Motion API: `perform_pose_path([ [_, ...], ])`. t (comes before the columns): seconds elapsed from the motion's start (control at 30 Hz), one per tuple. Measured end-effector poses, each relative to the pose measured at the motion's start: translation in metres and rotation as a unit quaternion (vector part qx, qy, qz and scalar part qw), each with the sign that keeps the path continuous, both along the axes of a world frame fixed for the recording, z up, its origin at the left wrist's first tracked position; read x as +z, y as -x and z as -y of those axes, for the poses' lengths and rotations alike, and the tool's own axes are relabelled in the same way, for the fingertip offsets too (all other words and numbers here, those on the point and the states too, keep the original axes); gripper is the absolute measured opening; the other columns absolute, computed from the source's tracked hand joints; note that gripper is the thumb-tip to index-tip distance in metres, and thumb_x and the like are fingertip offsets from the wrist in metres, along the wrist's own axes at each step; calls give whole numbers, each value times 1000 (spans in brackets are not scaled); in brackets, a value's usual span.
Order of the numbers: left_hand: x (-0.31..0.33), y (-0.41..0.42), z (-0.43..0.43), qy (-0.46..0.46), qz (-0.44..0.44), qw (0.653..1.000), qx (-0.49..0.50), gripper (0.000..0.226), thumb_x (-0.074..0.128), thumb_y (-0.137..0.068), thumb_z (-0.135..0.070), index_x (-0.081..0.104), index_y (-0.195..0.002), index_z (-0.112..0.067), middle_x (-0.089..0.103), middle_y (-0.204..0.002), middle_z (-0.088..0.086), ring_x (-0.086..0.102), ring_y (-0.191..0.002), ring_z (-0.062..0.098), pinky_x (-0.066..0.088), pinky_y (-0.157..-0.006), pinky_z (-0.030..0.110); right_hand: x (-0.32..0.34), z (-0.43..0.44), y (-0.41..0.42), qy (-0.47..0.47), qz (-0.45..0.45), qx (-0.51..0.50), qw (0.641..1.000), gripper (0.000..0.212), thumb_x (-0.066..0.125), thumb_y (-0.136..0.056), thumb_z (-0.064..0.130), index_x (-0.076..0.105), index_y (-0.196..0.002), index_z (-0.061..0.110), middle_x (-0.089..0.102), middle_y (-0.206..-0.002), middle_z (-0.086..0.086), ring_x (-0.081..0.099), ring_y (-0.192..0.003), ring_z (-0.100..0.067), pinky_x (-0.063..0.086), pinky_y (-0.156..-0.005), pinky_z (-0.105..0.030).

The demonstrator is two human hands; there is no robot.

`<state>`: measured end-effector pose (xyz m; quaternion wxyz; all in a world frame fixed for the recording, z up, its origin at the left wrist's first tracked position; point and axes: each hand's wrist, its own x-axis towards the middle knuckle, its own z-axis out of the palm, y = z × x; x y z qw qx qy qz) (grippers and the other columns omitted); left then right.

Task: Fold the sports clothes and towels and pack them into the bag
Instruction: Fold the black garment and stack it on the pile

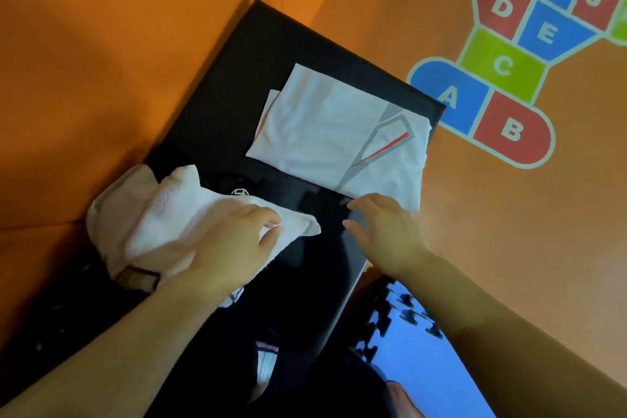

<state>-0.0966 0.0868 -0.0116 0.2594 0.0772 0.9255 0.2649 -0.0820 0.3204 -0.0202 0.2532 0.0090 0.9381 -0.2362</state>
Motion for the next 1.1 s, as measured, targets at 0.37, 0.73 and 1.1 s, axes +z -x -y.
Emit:
perform_pose_path([
  [0.37,34,-139,33,-36,120,977,173,18,54,-92,-39,61,-104,-27,57,-95,-16,55,-92,2,49,-82,25,19,64,-81,-24,201,159,966,40,48,-95,44,48,-129,23,54,-128,0,53,-113,-22,45,-89,-34],
  [0.73,35,-253,126,9,138,945,297,26,56,-92,-33,60,-115,-22,57,-104,-11,56,-97,10,48,-84,28,31,132,-135,-63,174,290,939,40,46,-95,44,46,-130,22,53,-127,-2,52,-114,-25,45,-89,-35],
  [1.1,4,-270,169,41,63,966,249,67,63,-87,-32,30,-146,-26,34,-143,0,34,-128,25,37,-105,40,16,203,-139,39,25,223,974,86,62,-88,39,3,-150,35,13,-153,-5,36,-131,-30,46,-94,-44],
])
